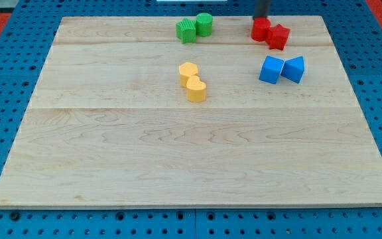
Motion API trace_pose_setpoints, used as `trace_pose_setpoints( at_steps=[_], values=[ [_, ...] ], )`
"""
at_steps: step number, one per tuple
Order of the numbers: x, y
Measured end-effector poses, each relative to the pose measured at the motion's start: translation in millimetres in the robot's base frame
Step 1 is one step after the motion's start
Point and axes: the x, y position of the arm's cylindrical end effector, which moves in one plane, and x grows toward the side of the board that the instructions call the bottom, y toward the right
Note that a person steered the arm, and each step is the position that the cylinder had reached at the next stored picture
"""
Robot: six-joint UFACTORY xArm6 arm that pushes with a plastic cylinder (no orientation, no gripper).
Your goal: Slightly move the yellow blocks towards down
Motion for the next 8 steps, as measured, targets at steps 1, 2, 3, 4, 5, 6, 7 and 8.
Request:
trace_pose_setpoints(
  at_steps=[1,2,3,4,5,6,7,8],
  values=[
    [0,-48],
    [0,-48],
    [2,-49],
    [13,-70],
    [53,-97],
    [91,-107],
    [127,-112],
    [130,-143]
  ],
)
